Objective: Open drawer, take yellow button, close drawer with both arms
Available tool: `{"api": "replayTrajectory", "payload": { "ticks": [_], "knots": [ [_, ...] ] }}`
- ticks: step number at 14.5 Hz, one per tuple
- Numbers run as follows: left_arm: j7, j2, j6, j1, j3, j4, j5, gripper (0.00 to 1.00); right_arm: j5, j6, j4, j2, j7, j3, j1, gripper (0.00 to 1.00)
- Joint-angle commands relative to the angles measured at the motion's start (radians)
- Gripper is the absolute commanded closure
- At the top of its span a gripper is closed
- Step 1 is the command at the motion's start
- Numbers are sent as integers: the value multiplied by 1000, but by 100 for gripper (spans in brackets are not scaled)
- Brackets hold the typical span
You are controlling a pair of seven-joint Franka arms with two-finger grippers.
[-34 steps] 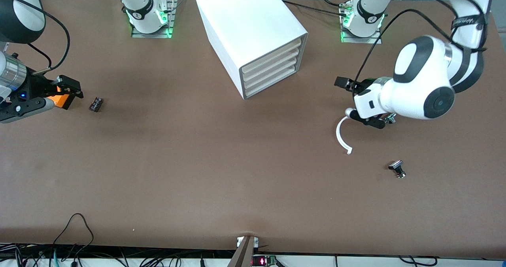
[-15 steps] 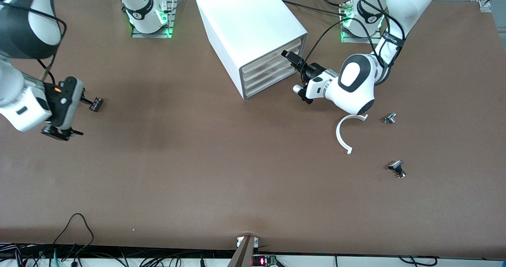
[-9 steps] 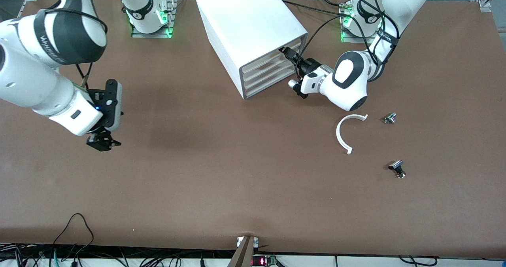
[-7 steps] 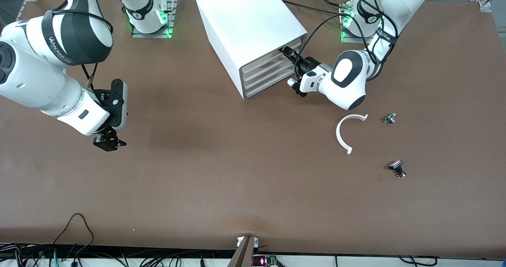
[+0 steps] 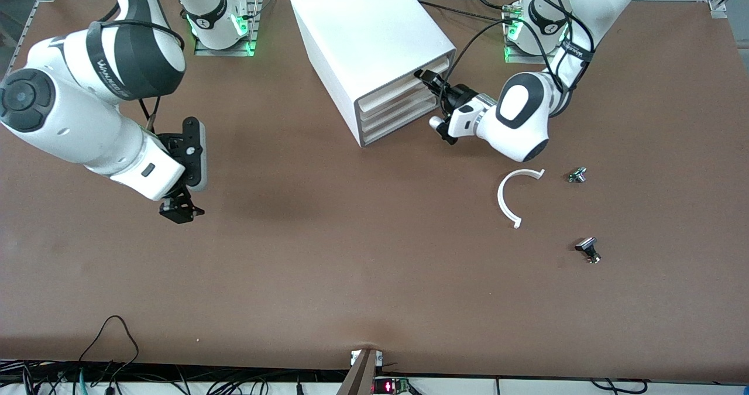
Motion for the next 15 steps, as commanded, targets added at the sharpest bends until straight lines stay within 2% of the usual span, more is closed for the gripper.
{"api": "replayTrajectory", "payload": {
  "ticks": [1,4,8,9,10,12,14,15],
  "knots": [
    [11,-30,10,72,52,25,0,100,13,11,27,29,5,3,39,0],
    [7,-16,32,72,131,106,46,100,11,28,29,63,93,3,83,0],
    [9,-11,85,92,161,151,89,100,13,124,35,96,150,3,125,0],
    [12,-13,85,98,176,151,77,77,11,124,41,106,171,3,137,0],
    [14,-16,87,106,179,150,72,1,11,121,62,121,194,3,154,0],
    [35,-27,92,127,179,151,75,1,2,105,99,142,207,2,209,0],
    [80,-82,102,143,178,147,91,1,-25,97,107,149,222,-10,282,0],
    [89,-94,142,144,178,148,98,1,-31,88,107,149,225,-7,298,0]
  ]
}}
